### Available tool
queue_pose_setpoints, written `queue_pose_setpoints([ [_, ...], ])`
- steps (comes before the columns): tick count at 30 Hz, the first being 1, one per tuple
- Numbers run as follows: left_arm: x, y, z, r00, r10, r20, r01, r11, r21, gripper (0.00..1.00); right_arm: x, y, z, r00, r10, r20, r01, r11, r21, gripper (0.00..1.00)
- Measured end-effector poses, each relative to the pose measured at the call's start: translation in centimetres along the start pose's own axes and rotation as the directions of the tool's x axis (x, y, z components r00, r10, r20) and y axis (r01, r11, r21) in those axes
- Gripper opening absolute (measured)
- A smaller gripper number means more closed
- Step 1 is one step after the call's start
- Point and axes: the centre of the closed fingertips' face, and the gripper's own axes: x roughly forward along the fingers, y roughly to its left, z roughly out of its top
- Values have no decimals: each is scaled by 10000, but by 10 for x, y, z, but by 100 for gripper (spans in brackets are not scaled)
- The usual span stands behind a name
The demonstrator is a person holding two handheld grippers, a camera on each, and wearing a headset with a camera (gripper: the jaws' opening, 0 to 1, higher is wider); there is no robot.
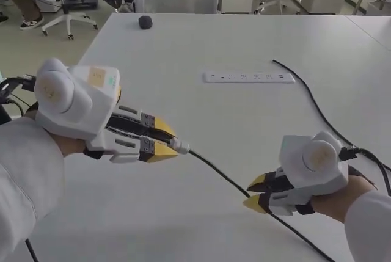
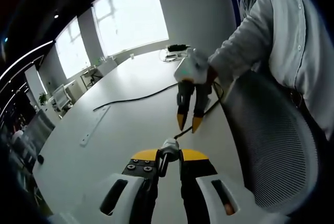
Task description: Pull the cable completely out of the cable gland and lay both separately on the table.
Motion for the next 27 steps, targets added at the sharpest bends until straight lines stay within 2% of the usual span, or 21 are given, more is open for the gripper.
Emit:
queue_pose_setpoints([
  [4,1,0,0,10000,-28,-2,28,10000,9,15,-5,3,14,9997,26,246,-21,9997,-227,19],
  [9,2,0,1,10000,-45,35,44,10000,26,15,-12,8,46,9969,111,774,-55,9974,-725,20],
  [13,3,0,2,10000,-55,58,54,10000,26,15,-15,13,79,9900,119,1409,69,9912,-1323,19],
  [16,3,0,3,10000,-50,74,50,10000,35,15,-15,17,98,9853,152,1702,122,9872,-1589,18],
  [17,3,0,3,10000,-49,62,49,10000,39,15,-16,19,107,9814,233,1905,114,9838,-1790,18],
  [19,2,0,3,10000,-41,71,41,10000,30,15,-16,24,118,9791,353,2004,42,9812,-1930,18],
  [22,2,-1,3,10000,-23,59,23,10000,21,15,-16,29,130,9763,474,2110,15,9742,-2257,17],
  [27,2,-2,5,9999,-27,103,27,10000,26,15,-14,35,141,9748,581,2153,29,9621,-2727,12],
])
